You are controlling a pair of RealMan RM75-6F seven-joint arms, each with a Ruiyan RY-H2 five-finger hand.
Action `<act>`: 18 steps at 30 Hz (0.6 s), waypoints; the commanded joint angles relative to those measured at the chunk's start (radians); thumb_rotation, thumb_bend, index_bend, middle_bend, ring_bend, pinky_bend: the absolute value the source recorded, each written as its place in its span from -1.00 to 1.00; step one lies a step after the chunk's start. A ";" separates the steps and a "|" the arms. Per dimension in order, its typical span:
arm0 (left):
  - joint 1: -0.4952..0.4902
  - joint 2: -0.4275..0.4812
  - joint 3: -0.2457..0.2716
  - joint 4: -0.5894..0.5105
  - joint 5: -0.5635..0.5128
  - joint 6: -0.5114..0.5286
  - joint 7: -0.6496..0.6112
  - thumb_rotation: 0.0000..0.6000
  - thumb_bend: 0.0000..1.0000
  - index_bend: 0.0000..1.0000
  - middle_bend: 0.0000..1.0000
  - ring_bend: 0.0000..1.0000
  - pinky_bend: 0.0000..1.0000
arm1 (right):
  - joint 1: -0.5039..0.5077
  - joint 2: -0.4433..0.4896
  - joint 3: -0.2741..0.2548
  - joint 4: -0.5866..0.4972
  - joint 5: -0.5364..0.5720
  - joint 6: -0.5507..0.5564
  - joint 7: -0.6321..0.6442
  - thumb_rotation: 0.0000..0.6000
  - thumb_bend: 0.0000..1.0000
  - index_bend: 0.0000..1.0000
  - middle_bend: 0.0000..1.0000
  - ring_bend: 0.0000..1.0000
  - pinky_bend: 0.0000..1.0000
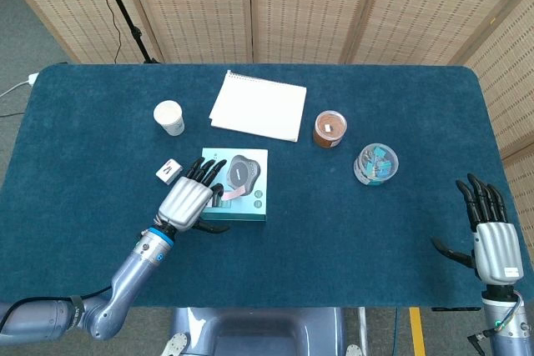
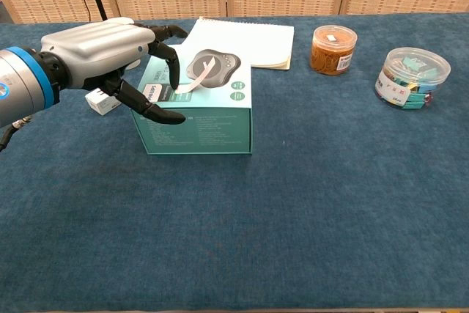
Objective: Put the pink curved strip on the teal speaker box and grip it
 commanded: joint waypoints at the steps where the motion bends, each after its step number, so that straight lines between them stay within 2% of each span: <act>1: -0.001 0.000 0.000 -0.003 0.002 -0.002 -0.001 -0.12 -1.00 -0.13 -1.00 -1.00 -1.00 | 0.000 0.000 0.000 -0.001 0.000 0.000 0.000 1.00 -1.00 -1.00 -1.00 -1.00 -1.00; 18: -0.002 -0.002 0.005 -0.010 0.019 -0.002 0.011 -0.13 -1.00 -0.13 -1.00 -1.00 -1.00 | -0.001 0.003 0.001 -0.005 0.001 -0.002 0.004 1.00 -1.00 -1.00 -1.00 -1.00 -1.00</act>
